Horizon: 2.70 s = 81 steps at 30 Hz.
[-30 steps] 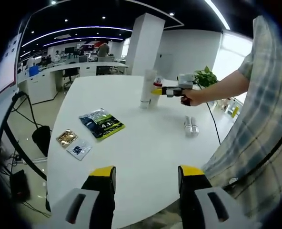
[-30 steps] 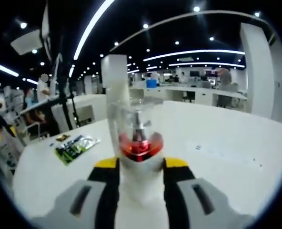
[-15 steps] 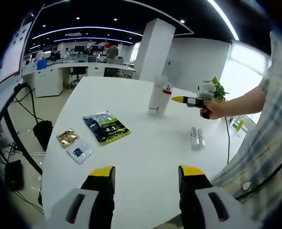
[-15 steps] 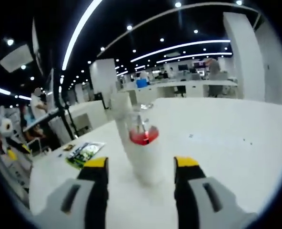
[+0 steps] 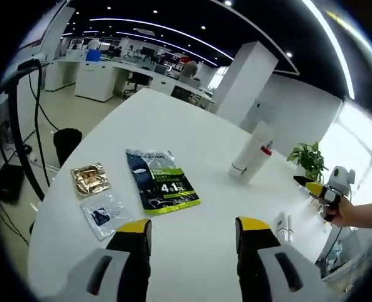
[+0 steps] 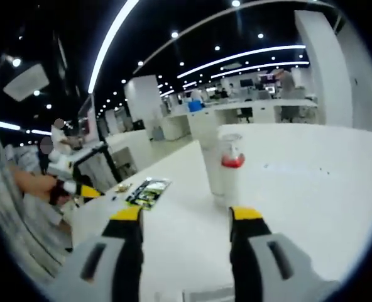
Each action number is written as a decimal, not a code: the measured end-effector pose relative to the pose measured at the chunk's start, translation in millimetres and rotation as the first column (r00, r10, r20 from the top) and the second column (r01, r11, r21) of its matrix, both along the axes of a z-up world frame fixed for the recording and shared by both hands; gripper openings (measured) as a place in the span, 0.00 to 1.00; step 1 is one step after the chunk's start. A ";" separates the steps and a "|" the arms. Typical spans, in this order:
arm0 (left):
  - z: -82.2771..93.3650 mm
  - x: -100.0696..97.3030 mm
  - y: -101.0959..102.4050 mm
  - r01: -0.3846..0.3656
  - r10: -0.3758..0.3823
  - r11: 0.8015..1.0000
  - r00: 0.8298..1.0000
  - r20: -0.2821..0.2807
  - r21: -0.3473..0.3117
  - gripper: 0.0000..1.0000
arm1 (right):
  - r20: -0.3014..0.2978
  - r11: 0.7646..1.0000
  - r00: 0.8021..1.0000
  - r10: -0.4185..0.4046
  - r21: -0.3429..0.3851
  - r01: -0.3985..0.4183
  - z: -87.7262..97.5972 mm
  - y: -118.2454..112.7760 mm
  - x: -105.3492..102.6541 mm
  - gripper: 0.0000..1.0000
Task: Arrange the skincare products in the storage area until every visible bottle or jar stands upright without overlapping.
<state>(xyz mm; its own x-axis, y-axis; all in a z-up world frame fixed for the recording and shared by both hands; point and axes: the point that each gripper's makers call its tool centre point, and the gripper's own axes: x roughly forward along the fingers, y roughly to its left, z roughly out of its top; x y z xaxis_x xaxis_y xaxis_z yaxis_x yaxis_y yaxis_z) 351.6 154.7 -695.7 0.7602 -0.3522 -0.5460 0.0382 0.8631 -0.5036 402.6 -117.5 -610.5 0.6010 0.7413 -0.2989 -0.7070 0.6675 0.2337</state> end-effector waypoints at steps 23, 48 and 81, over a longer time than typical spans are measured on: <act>-59.3 43.4 7.2 -0.078 0.086 0.996 0.983 -0.164 0.050 0.25 | 0.026 0.996 0.998 -0.058 0.070 0.056 61.6 3.4 -64.8 0.43; -22.5 42.3 1.3 -0.222 0.172 0.943 0.963 -0.206 -0.248 0.00 | -0.027 0.993 0.999 -0.035 0.111 0.037 47.7 38.0 -81.2 0.40; 135.1 50.8 -40.9 -0.002 0.072 0.750 0.994 0.079 -0.661 0.00 | -0.378 0.880 0.911 0.166 0.473 0.036 27.7 111.2 -61.3 0.46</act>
